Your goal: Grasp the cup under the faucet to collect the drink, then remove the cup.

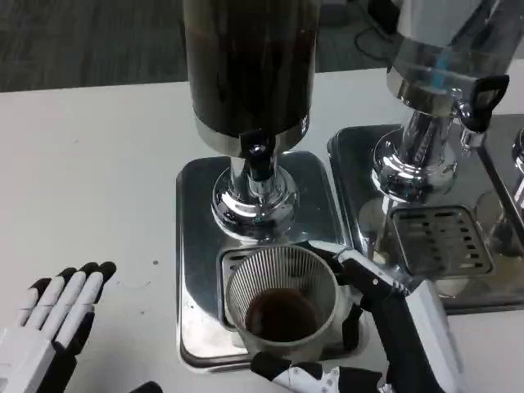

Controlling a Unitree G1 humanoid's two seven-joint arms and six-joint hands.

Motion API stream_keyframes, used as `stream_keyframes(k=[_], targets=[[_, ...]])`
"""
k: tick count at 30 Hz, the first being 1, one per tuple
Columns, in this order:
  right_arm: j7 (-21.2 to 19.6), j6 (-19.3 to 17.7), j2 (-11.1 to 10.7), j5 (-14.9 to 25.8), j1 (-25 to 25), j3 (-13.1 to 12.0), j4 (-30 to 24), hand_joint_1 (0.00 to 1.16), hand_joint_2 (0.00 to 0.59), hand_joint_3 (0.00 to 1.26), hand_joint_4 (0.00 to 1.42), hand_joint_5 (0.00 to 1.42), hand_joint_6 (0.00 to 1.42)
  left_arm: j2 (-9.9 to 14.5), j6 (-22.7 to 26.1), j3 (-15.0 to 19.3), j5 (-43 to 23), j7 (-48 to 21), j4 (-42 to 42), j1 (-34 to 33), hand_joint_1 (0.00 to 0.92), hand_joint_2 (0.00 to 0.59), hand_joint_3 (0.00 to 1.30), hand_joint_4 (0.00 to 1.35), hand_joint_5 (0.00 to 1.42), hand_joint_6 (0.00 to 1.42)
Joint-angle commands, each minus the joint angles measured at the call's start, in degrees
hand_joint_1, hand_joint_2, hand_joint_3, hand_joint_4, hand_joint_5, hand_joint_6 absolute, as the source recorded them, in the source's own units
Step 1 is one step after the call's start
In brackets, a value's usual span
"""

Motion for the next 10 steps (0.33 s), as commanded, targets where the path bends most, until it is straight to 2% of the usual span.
stream_keyframes(k=[1, 10], targets=[[-0.45, -2.55, 0.49, 0.95, -0.28, 0.28, -0.97, 0.87, 0.201, 0.59, 0.63, 0.79, 1.21, 0.35, -0.55, 0.05, 0.01, 0.53, 0.13, 0.51, 0.0, 0.095, 0.0, 0.0, 0.0, 0.0], [-0.72, -2.59, 0.78, 1.0, 0.28, 0.24, -1.13, 0.86, 0.209, 0.59, 0.63, 0.79, 1.21, 0.41, -0.59, -0.28, -0.16, -0.18, 0.33, -0.38, 0.0, 0.095, 0.0, 0.0, 0.0, 0.0]])
